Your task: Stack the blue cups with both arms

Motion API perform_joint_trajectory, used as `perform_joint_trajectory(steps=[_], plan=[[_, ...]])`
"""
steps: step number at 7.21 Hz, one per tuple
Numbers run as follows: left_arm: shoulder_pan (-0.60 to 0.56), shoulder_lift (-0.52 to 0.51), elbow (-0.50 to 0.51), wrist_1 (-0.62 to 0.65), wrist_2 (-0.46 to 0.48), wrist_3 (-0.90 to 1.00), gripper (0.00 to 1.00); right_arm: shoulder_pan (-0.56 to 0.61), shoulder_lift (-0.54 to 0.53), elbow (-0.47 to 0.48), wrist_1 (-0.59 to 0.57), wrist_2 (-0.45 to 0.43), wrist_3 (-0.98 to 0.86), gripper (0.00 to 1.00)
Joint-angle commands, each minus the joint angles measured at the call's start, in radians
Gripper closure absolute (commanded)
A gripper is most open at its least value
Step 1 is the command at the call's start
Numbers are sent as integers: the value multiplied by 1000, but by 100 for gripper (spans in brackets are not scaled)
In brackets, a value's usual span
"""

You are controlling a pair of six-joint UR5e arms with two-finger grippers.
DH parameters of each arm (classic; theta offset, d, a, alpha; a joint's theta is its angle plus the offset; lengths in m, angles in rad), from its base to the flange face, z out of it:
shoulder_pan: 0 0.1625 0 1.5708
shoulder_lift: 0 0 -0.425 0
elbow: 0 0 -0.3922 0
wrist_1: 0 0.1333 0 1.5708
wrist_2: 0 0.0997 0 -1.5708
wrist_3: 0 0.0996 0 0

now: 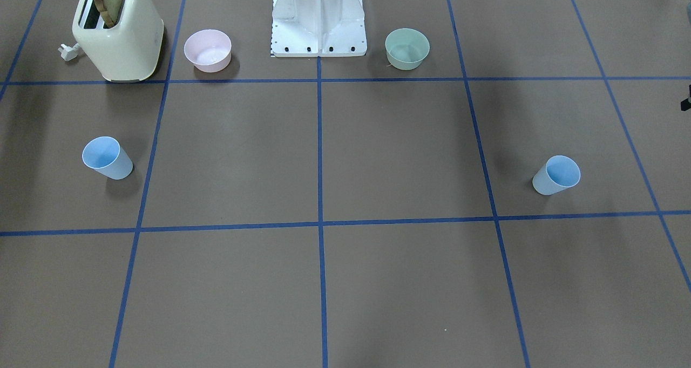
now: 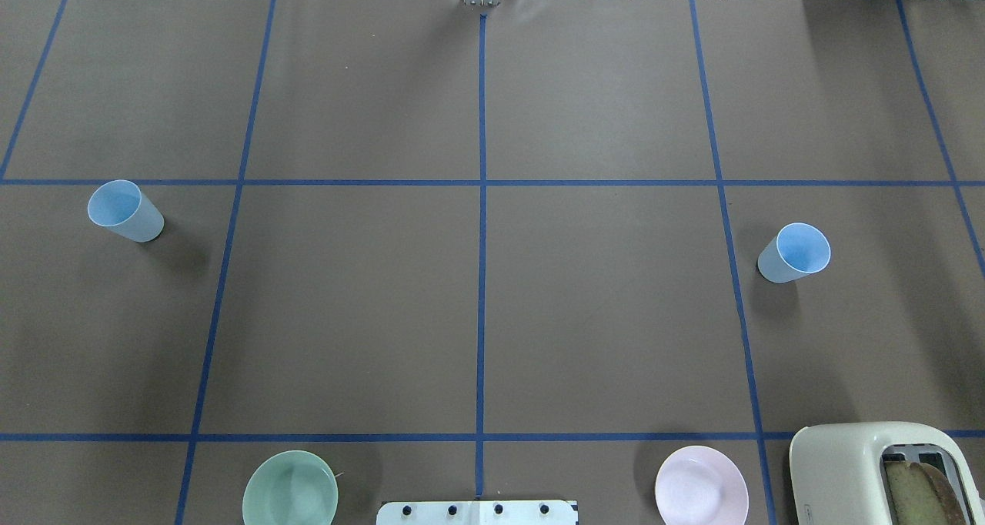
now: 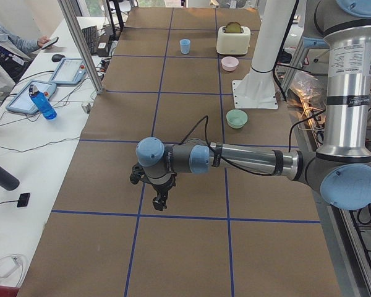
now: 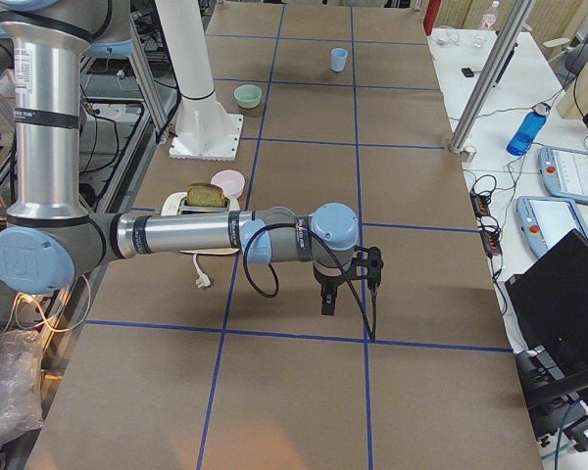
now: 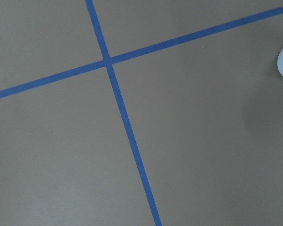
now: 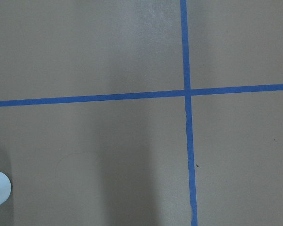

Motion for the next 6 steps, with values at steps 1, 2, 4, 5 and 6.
perform_joint_trajectory(steps=[1,2,4,5,6], plan=[[0,-2,0,0,1,-2,1,0,0,6,0,-12,-2,0],[0,-8,0,0,0,-2,1,0,14,3,3,-12,0,0],[5,-39,6,3,0,-8,1,2,14,-4,1,0,6,0],[15,-69,6,2,0,-102,2,0,50,-10,0,-2,82,0],[40,-83,3,2,-2,-138,2,-3,89,2,-2,11,110,0]])
